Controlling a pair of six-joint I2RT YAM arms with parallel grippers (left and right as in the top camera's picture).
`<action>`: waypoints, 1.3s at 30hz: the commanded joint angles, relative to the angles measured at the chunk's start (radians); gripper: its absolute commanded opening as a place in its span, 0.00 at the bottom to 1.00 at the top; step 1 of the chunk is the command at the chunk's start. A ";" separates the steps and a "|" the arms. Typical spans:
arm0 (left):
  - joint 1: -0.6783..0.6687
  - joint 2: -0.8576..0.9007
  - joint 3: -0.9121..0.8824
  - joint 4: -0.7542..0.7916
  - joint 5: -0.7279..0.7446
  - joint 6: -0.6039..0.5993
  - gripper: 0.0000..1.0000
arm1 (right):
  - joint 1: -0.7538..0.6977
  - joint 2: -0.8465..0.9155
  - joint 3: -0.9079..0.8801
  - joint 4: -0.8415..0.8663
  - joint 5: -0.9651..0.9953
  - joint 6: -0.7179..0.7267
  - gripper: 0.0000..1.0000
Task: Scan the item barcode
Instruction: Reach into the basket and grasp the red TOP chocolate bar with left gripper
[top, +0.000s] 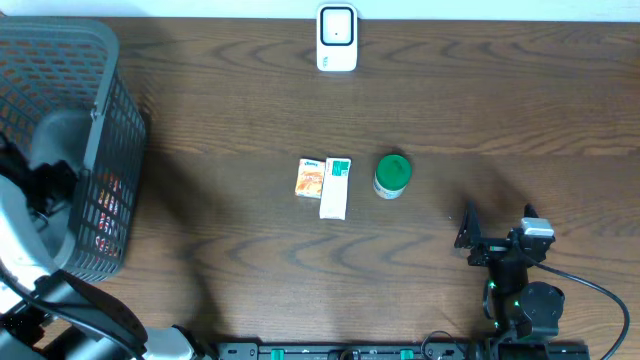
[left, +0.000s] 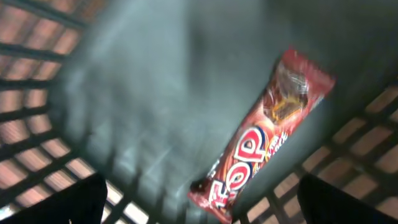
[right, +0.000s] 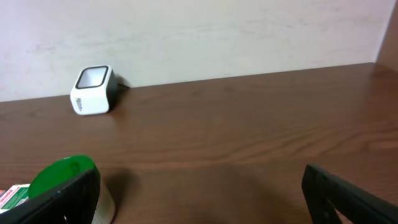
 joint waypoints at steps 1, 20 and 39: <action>-0.003 -0.002 -0.098 0.052 0.048 0.095 0.98 | 0.008 -0.005 -0.001 -0.004 0.002 -0.013 0.99; -0.008 0.028 -0.299 0.231 0.164 0.145 0.98 | 0.008 -0.005 -0.001 -0.004 0.002 -0.013 0.99; -0.032 0.195 -0.299 0.317 0.114 0.210 1.00 | 0.008 -0.005 -0.001 -0.004 0.002 -0.013 0.99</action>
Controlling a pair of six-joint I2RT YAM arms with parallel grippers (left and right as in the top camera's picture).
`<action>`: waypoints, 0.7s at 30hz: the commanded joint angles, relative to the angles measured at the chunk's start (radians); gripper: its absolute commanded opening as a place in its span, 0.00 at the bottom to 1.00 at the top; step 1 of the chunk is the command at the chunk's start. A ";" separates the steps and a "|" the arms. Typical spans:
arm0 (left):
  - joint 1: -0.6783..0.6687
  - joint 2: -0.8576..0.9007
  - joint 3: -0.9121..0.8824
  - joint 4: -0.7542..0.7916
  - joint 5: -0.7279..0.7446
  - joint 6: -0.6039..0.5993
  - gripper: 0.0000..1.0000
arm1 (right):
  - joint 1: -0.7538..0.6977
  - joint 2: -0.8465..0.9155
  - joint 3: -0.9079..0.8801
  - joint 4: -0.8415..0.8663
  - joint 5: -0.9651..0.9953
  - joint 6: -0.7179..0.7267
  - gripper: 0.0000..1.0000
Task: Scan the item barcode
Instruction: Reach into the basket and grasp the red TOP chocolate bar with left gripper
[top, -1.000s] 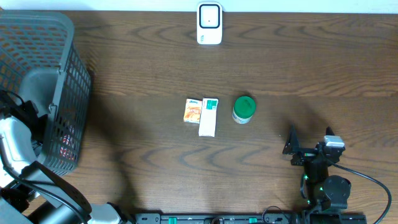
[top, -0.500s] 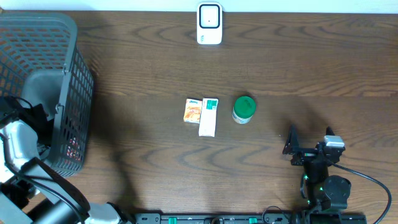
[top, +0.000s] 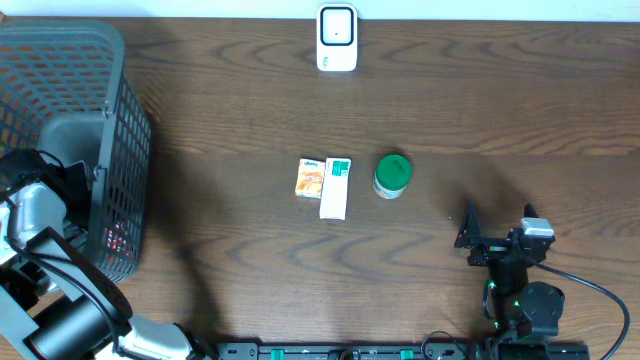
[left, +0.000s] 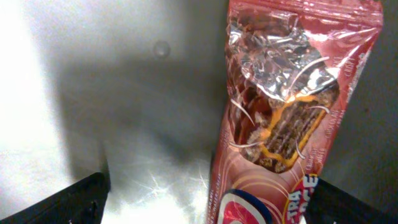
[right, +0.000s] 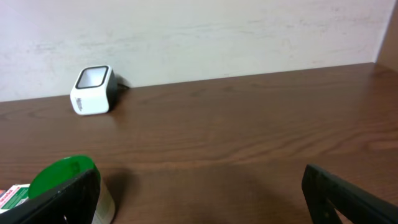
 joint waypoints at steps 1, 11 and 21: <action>0.002 0.062 -0.024 0.002 0.005 0.012 0.90 | 0.008 -0.005 -0.001 -0.004 0.002 -0.013 0.99; 0.002 0.062 -0.024 -0.019 0.006 -0.022 0.45 | 0.008 -0.005 -0.001 0.011 0.002 -0.013 0.99; 0.000 0.057 -0.006 -0.032 0.005 -0.076 0.27 | 0.008 -0.004 -0.001 -0.003 -0.003 -0.013 0.99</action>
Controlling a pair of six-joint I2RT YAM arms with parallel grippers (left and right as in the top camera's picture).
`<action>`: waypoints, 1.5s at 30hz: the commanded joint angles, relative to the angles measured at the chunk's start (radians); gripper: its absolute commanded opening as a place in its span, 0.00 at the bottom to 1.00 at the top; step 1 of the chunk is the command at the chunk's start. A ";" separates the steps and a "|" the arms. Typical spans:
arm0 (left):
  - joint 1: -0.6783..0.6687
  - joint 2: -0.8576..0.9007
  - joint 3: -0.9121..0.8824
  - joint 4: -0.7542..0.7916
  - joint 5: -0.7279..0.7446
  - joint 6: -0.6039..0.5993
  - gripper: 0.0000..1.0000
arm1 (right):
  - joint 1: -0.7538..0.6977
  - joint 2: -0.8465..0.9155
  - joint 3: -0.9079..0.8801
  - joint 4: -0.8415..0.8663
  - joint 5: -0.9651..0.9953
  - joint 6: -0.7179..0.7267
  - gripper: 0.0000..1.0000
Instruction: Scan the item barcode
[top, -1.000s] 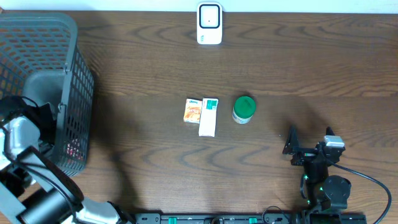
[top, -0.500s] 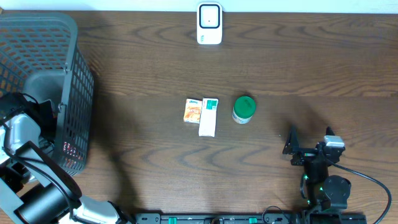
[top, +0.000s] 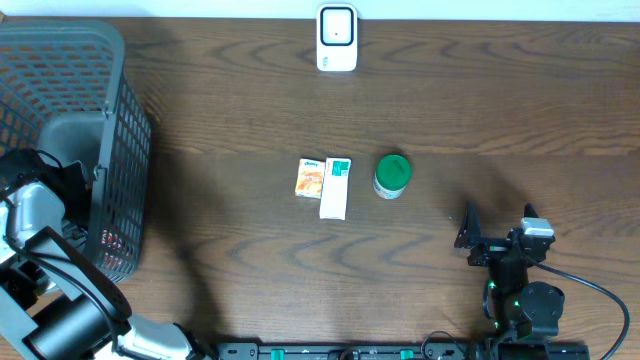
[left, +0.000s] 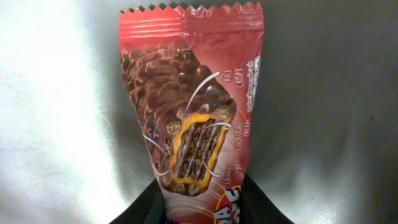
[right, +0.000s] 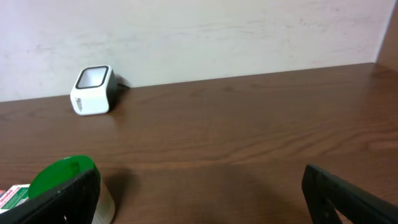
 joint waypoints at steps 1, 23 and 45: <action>-0.001 0.049 -0.007 -0.022 0.008 -0.031 0.27 | 0.008 -0.004 -0.001 -0.002 -0.002 -0.013 0.99; -0.001 -0.511 0.226 0.047 -0.062 -0.232 0.24 | 0.008 -0.004 -0.001 0.029 -0.180 -0.012 0.99; -0.145 -0.861 0.195 -0.073 0.747 -0.393 0.24 | 0.008 -0.004 -0.001 0.141 -0.425 0.200 0.99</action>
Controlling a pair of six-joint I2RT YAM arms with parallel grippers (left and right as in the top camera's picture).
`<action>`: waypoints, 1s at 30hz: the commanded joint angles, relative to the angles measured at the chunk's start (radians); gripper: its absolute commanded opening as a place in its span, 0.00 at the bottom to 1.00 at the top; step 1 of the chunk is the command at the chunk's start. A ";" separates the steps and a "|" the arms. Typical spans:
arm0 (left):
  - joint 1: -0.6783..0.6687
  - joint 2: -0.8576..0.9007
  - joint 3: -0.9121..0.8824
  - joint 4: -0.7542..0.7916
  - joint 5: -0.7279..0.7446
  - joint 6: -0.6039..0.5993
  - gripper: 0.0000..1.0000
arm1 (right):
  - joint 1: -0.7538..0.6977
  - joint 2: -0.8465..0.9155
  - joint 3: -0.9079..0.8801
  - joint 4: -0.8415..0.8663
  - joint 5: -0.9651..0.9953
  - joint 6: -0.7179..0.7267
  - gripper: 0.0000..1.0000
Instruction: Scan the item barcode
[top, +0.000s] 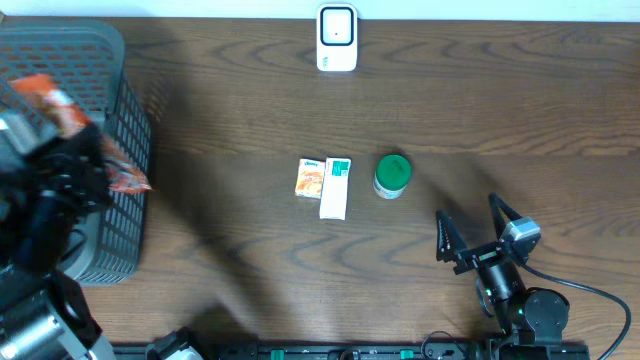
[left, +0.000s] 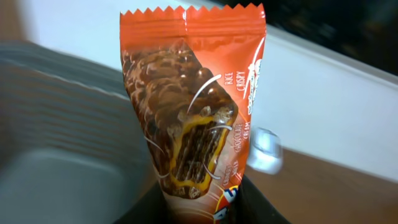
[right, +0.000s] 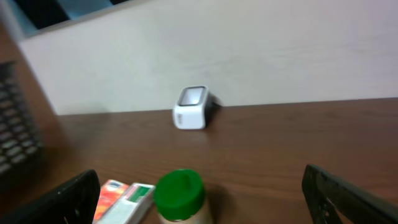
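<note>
My left gripper (left: 200, 208) is shut on the lower end of a red chocolate wafer bar (left: 193, 106), held upright and lifted high above the grey mesh basket (top: 60, 45). From overhead the bar (top: 55, 100) shows blurred over the basket's right wall, with the left gripper (top: 80, 165) below it. The white barcode scanner (top: 337, 38) stands at the table's far edge; it is also visible as a scanner (right: 191, 107) before the wall. My right gripper (top: 473, 228) is open and empty at the front right.
An orange box (top: 311, 178), a white and green box (top: 336, 188) and a green-lidded jar (top: 392, 175) lie mid-table, between the right gripper and the scanner. The jar (right: 179, 193) is close ahead of the right gripper (right: 202, 208). The basket (left: 56, 130) fills the left edge.
The left gripper has risen out of the basket with the wafer bar still in it. The right gripper has turned to the left and now faces the jar and scanner.
The left gripper was open over the bar lying in the basket, then lower and close above it. Then it was shut on the bar's end at the basket floor. Now the bar is held above the basket, and the right arm, still before, has swung left.
</note>
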 joint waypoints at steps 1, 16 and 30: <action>-0.094 0.035 -0.020 -0.037 0.124 -0.006 0.24 | 0.008 -0.004 -0.001 0.002 -0.051 0.068 0.99; -0.631 0.430 -0.034 -0.093 0.052 0.053 0.24 | 0.007 0.021 0.003 -0.119 -0.149 0.621 0.99; -0.660 0.659 -0.034 0.106 0.524 -0.013 0.24 | 0.008 0.034 0.003 -0.137 -0.560 0.698 0.99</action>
